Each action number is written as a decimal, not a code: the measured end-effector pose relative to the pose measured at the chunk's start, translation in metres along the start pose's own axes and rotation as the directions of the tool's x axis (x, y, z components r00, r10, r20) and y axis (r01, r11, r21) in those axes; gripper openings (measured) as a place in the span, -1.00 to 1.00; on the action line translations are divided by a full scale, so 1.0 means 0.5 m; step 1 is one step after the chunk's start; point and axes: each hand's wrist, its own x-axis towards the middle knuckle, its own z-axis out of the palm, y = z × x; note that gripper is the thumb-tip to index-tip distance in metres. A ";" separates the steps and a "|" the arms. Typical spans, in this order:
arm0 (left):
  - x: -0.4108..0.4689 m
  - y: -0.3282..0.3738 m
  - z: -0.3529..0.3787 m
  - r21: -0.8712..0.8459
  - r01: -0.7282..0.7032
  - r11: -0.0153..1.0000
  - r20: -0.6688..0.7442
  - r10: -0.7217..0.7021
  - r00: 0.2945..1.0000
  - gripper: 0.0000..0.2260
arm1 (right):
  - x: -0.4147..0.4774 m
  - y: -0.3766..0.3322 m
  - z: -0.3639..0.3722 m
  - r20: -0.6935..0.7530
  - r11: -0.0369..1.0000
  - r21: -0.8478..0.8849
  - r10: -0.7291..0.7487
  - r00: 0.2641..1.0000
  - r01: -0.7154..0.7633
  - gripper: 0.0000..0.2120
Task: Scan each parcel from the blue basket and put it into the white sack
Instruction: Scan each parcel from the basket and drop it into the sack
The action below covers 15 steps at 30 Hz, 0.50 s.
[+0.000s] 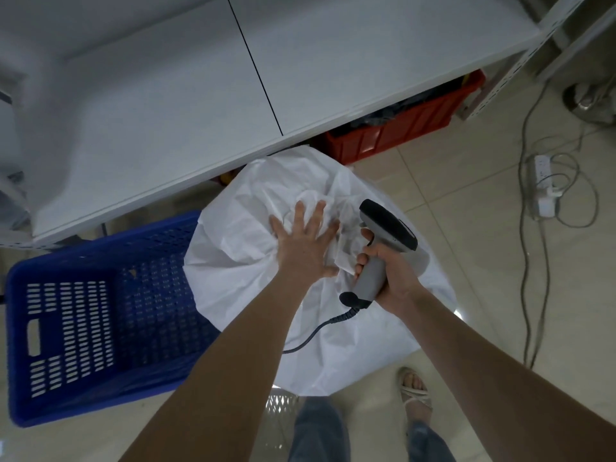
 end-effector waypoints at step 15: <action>-0.197 -0.108 -0.023 -0.108 -0.065 0.992 -0.304 0.030 0.952 -0.17 | -0.125 -0.002 0.089 -0.157 0.993 0.039 -0.100 0.982 0.108 -0.82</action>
